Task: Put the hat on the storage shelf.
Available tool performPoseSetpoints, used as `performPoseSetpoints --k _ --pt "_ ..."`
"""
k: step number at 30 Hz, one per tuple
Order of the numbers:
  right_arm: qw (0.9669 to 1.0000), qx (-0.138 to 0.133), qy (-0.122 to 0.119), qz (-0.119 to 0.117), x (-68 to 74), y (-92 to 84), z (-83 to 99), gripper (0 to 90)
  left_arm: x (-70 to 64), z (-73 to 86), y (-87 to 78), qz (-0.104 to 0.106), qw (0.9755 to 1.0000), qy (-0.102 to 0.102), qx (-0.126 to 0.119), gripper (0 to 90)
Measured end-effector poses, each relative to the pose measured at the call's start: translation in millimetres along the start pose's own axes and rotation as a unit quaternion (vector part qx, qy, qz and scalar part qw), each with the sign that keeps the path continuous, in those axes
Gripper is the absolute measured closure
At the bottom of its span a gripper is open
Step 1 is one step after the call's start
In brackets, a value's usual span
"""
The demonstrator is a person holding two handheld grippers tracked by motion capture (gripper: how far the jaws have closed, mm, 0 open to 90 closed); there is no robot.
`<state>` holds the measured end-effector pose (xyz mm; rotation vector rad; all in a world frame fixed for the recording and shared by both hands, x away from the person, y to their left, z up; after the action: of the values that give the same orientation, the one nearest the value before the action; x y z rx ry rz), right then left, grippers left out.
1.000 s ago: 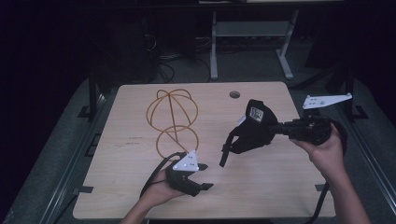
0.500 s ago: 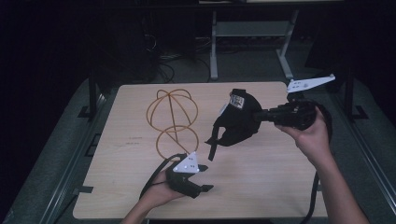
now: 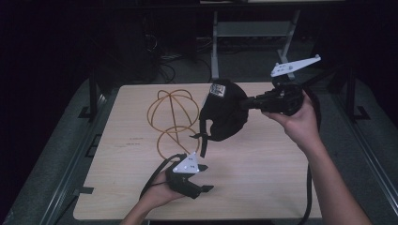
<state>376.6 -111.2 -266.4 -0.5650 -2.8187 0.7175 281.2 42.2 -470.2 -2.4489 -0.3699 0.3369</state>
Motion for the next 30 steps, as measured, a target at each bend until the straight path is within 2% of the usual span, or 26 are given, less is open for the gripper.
performPoseSetpoints --k 5,9,10,11,13,14,16,18,21,25,30 --pt "0.9997 0.014 -0.020 -0.007 6.7 14.8 -20.4 87.1 -0.2 0.7 -0.4 0.003 1.0000 -0.004 0.002 32.7" --pt "0.9994 0.020 -0.027 -0.012 10.2 26.1 -32.5 87.1 -0.5 1.0 0.3 0.004 1.0000 -0.003 0.002 32.6" --pt "0.9994 0.020 -0.027 -0.012 10.2 26.1 -32.5 87.1 -1.3 1.3 0.3 0.003 0.9999 -0.010 0.001 32.6" --pt "0.9992 0.021 -0.030 -0.015 11.7 31.2 -38.8 87.1 0.1 0.9 0.3 0.004 1.0000 0.002 0.003 32.6" --pt "0.9991 0.023 -0.031 -0.016 11.9 33.5 -40.8 87.1 0.4 1.0 0.5 0.004 1.0000 0.003 0.002 32.6" --pt "0.9987 0.036 -0.032 -0.017 12.1 41.5 -45.8 87.1 0.6 1.1 0.3 0.002 1.0000 0.002 0.004 32.7" --pt "0.9984 0.042 -0.032 -0.017 11.8 48.5 -51.8 87.1 0.7 1.4 0.9 0.004 1.0000 0.003 0.005 32.7" --pt "0.9984 0.041 -0.034 -0.019 11.9 51.4 -54.7 87.2 0.2 1.5 0.9 0.004 1.0000 0.003 0.005 32.7" --pt "0.9978 0.050 -0.038 -0.021 11.7 65.5 -69.6 87.0 1.1 1.5 1.2 0.005 0.9999 0.007 0.006 32.7" --pt "0.9974 0.055 -0.036 -0.028 12.8 76.6 -80.7 86.7 2.2 1.8 1.1 0.004 1.0000 0.003 0.006 32.7" --pt "0.9958 0.070 -0.047 -0.036 15.5 103.8 -95.6 86.9 1.4 1.1 0.1 0.009 1.0000 0.000 0.004 32.6"
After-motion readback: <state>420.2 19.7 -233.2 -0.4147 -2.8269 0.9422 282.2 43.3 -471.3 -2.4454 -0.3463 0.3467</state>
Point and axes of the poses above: each handheld gripper's, and its own axes: y roughly forward along the jaws, z roughly out of its underside, x roughly to its left, the point moved 9 cm from there along y, roughly forward along the jaws, and after that the axes turned 10 degrees about -y, right-handed, at the moved point
